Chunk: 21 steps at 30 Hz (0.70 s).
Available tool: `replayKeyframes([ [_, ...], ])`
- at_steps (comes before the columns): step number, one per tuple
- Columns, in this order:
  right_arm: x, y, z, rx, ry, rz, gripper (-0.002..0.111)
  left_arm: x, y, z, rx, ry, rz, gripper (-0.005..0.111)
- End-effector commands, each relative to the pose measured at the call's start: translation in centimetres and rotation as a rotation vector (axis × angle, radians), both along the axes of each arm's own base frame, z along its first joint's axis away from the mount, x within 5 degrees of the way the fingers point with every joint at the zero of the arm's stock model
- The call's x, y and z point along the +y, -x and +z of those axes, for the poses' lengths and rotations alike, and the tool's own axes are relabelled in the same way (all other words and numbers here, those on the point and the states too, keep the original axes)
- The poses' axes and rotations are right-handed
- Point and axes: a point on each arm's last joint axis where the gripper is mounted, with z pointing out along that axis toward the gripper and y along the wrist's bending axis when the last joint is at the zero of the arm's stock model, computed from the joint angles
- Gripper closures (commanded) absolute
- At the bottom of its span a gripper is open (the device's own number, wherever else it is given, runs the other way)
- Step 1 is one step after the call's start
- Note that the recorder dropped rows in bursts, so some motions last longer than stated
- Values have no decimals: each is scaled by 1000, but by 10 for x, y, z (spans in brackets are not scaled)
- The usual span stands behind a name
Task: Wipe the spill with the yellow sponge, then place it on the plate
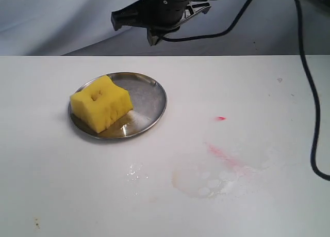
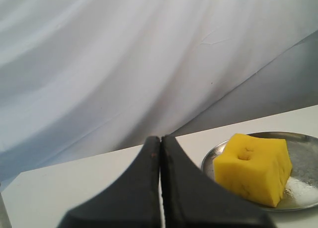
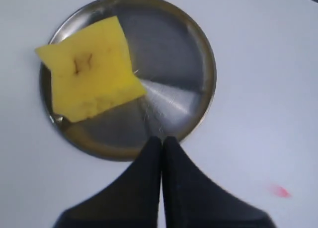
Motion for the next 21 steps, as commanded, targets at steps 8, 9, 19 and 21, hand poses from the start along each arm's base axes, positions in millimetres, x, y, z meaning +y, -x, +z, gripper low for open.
replayKeyframes([
  [8,-52,94,-20,-15,-29,62,108,0,0,2,-12,18,0,107],
  [9,-63,105,-25,-18,-53,58,108,0,0,2,-12,18,0,107],
  [19,-151,186,-52,-38,-248,-18,108,0,0,2,-12,18,0,107],
  [21,-167,198,-57,-45,-291,-65,108,0,0,2,-12,18,0,107],
])
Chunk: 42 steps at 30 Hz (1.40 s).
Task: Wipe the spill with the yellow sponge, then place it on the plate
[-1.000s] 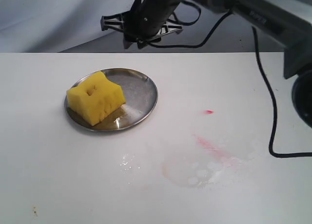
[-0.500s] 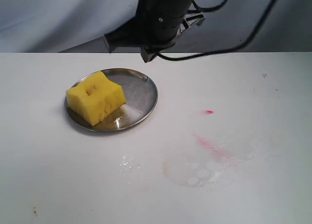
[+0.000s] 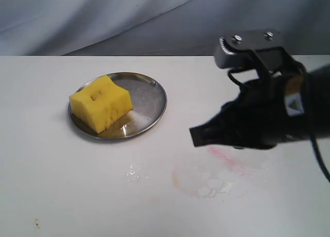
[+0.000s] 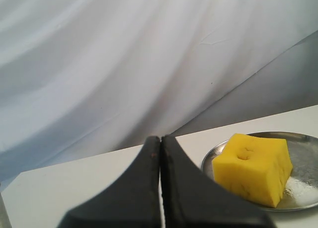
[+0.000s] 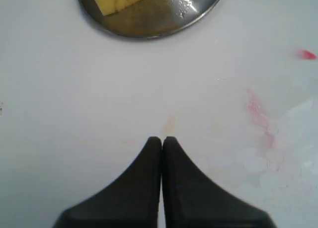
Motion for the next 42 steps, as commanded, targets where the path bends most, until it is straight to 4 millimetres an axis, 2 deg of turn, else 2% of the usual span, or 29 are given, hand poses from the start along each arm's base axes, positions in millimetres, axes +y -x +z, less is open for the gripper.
replayKeyframes([
  [1,-30,25,-11,-28,-107,-73,108,0,0,2,-12,18,0,107],
  [7,-66,46,-23,-151,-215,-142,108,0,0,2,-12,18,0,107],
  [14,-116,61,-46,-262,-228,-272,108,0,0,2,-12,18,0,107],
  [21,-156,84,-59,-490,-308,-475,108,0,0,2,-12,18,0,107],
  [22,-162,90,-59,-577,-335,-513,108,0,0,2,-12,18,0,107],
  [24,-169,99,-63,-709,-322,-535,108,0,0,2,-12,18,0,107],
  [27,-173,107,-69,-804,-317,-545,108,0,0,2,-12,18,0,107],
  [30,-172,104,-86,-806,-226,-498,108,0,0,2,-12,18,0,107],
  [42,-171,104,-85,-819,-223,-483,108,0,0,2,-12,17,0,107],
])
